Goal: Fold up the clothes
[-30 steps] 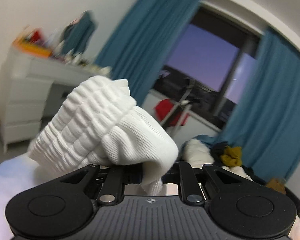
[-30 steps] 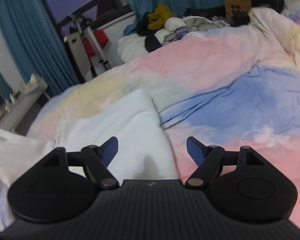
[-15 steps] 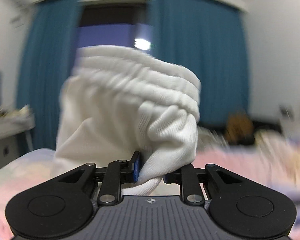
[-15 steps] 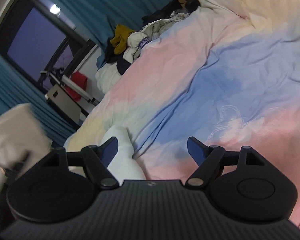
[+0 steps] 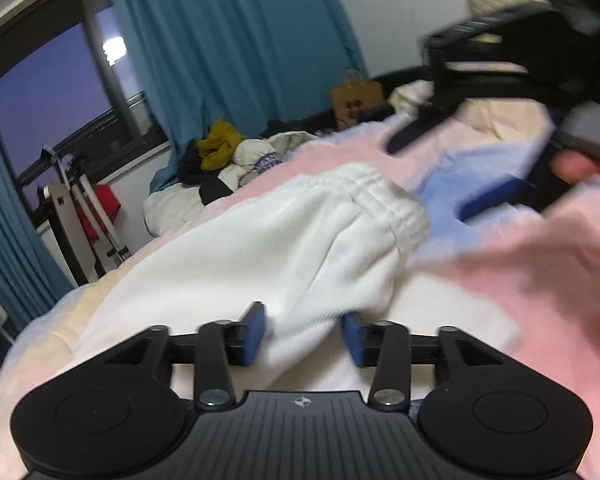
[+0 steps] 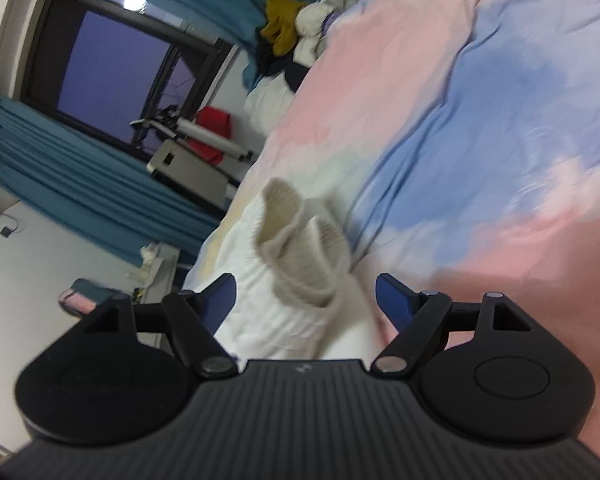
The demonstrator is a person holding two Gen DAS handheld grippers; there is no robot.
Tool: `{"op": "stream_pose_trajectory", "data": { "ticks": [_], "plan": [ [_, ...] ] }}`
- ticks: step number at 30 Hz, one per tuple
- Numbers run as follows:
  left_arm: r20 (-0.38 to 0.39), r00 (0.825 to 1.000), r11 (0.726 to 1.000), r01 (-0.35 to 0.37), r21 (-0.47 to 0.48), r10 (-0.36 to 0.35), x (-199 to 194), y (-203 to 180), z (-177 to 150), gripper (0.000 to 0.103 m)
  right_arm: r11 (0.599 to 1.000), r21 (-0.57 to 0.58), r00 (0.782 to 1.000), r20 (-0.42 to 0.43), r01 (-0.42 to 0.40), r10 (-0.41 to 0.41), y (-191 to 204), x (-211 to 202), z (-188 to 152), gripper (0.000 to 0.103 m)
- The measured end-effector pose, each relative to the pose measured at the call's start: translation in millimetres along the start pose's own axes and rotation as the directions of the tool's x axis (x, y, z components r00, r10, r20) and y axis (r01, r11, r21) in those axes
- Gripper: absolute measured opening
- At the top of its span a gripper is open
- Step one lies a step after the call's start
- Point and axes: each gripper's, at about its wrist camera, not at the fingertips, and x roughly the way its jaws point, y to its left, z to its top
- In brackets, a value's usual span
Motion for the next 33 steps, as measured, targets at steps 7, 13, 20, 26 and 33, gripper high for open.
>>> {"op": "stream_pose_trajectory", "data": {
  "ticks": [7,13,20,26,33],
  "plan": [
    [-0.007,0.996,0.995,-0.087,0.049,0.088,-53,65,-61,0.061,0.997,-0.052,0.998,-0.025,0.048,-0.049,11,22,-13,0.082],
    [-0.029,0.996,0.996,-0.078,0.038,0.079,-79,82,-93,0.061,0.996,-0.085,0.996,-0.091,0.016,-0.024,13,51,-23,0.083],
    [-0.122,0.992,0.990,-0.004,-0.141,-0.013,-108,88,-123,0.061,0.996,-0.087,0.999,-0.037,0.020,-0.023,9,59,-27,0.074],
    [-0.114,0.992,0.966,0.021,-0.257,-0.052,-151,90,-138,0.060,0.982,-0.182,0.999,0.032,0.043,-0.038,30,42,-32,0.049],
    [-0.003,0.997,0.898,0.068,-0.434,-0.078,-194,124,-139,0.061,0.984,-0.172,0.997,0.073,0.040,-0.027,28,12,-41,0.046]
  ]
}}
